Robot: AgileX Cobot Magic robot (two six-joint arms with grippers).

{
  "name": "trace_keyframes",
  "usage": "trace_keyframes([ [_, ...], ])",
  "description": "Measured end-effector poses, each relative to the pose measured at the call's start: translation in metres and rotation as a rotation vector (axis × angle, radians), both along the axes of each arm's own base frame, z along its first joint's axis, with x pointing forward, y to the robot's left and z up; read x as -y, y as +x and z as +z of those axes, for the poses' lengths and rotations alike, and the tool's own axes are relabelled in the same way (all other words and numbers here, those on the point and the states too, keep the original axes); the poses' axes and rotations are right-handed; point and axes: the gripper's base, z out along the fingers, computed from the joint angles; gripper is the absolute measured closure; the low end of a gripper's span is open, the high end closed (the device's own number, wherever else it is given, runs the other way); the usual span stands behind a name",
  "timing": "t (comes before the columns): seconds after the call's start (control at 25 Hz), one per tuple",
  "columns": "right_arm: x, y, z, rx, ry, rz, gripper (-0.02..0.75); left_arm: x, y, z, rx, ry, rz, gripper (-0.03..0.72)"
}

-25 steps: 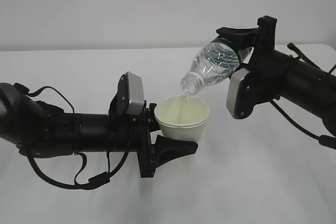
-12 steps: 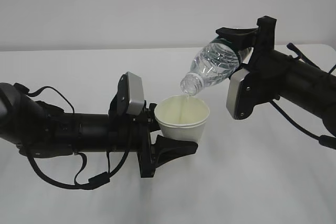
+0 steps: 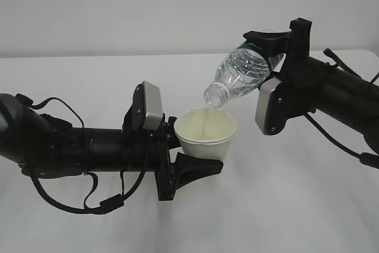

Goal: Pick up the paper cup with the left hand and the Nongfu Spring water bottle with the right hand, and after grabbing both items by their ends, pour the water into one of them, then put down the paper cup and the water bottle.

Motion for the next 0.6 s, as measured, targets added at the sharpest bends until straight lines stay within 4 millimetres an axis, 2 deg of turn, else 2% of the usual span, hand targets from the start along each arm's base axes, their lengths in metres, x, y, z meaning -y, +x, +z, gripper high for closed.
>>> trace_keyframes([
  [0.6,0.0000,0.0000,0.0000,0.001,-0.002,0.001,0.290,0.0000,0.0000,0.0000,0.000,0.000,0.000,0.236],
])
